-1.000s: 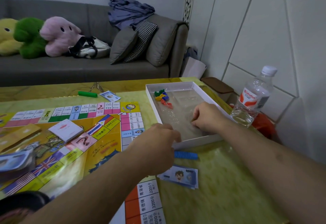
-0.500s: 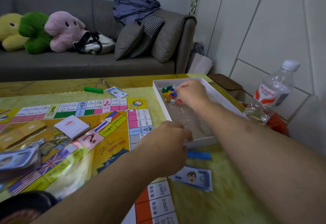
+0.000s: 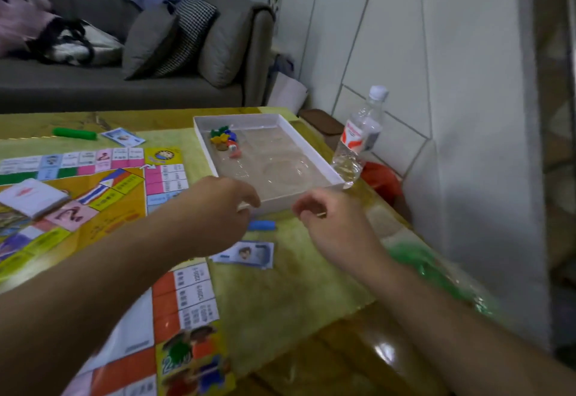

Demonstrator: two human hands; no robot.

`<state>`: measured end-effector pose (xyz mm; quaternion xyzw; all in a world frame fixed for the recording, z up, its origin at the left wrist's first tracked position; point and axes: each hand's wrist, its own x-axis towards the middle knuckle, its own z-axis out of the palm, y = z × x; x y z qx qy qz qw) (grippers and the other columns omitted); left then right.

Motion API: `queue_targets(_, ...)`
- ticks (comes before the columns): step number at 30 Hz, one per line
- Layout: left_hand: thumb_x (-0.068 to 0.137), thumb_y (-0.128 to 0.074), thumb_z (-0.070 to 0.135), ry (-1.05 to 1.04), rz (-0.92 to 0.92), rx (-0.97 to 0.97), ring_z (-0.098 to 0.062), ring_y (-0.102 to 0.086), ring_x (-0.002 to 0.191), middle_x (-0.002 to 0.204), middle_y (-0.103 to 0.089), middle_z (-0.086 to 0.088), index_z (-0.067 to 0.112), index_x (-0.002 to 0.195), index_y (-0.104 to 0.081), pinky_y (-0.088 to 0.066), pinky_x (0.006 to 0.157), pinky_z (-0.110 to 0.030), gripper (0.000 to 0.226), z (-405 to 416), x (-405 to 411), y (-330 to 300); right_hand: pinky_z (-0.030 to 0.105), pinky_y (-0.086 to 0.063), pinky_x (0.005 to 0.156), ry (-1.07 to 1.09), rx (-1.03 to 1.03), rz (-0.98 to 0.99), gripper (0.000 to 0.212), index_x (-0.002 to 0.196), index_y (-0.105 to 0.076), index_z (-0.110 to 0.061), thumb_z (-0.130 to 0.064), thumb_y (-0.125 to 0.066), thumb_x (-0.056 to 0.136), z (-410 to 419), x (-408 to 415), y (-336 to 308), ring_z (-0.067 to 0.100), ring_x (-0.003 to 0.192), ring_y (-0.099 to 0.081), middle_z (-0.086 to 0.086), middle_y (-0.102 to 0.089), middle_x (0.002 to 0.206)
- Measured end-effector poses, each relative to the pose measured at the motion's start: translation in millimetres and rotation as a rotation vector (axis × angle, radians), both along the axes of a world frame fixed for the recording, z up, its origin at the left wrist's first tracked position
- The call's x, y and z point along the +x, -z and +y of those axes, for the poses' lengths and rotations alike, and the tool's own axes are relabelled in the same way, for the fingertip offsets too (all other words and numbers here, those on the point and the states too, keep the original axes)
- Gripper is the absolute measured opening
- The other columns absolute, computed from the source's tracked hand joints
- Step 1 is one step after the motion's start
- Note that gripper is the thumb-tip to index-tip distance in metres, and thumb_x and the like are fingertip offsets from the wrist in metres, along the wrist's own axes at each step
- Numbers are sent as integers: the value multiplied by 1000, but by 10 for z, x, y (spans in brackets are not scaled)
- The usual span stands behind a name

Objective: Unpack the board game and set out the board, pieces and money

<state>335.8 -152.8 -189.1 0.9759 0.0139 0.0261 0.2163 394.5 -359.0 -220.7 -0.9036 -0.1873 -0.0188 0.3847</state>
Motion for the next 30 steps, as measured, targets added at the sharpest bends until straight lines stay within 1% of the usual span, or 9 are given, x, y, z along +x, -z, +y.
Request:
queue_targets(2,101,-58,27,9,-4,12,-20,-66,107,123,-70,4,34,118,-73,-52,93,-30,24,-114,-101,-55,12,-48,75,-8,-80,-11,25,102,-77,-22,-6,-61,92,-135,-247,93,4,88,-66,-8,-75,98)
queue_targets(6,99,-57,22,31,-16,21,-17,-68,107,115,-74,9,34,111,-75,-53,96,-31,25,-369,-295,-131,30,-52,99,-105,-302,-17,25,112,-71,-22,-12,-55,95,-400,-648,277,11,110,-57,-5,-65,117)
queue_targets(7,98,-57,22,29,-15,19,-17,-69,107,113,-75,9,34,109,-75,-53,95,-30,24,-405,-329,-137,31,-49,105,-150,-339,-31,25,114,-69,-20,-13,-55,96,-437,-705,311,12,118,-54,-5,-62,122)
queue_targets(9,98,-57,22,27,-17,24,-16,-69,106,110,-76,10,33,108,-76,-53,94,-29,25,-480,-418,-155,24,-41,113,-195,-366,-53,29,123,-66,-20,-14,-53,98,-521,-809,328,11,129,-46,-7,-56,132)
queue_targets(15,98,-53,20,-2,4,-11,-9,-68,96,99,-74,15,35,100,-74,-53,85,-26,26,-636,-645,-206,21,-41,104,-55,-343,-79,39,133,-57,-29,-13,-55,97,-908,-936,92,7,127,-46,-14,-49,136)
queue_targets(19,96,-53,21,-19,-2,-40,-7,-66,94,98,-71,16,37,98,-73,-53,83,-26,25,-748,-767,-201,41,-46,102,301,-650,-167,55,146,-42,-31,-41,-60,95,-1346,-727,-29,27,127,-48,3,-50,138)
queue_targets(22,98,-53,25,-17,8,-57,-6,-66,94,102,-70,16,38,104,-73,-56,84,-28,24,-809,-812,-209,48,-46,104,307,-767,9,65,156,-30,-42,-55,-56,98,-1551,-598,-10,34,127,-51,6,-55,140)
queue_targets(25,98,-52,26,-21,15,-73,-6,-66,93,103,-70,16,38,104,-73,-58,84,-30,25,-805,-805,-206,43,-52,95,298,-762,-25,56,151,-45,-40,-47,-62,98,-1599,-534,44,29,118,-59,1,-60,132)
queue_targets(30,96,-52,21,-98,12,-117,-8,-67,92,98,-73,14,37,94,-74,-58,84,-32,27,-653,-786,-236,41,-57,74,329,-548,-148,31,127,-70,-37,-34,-68,96,-1604,-433,86,24,92,-64,-5,-60,103)
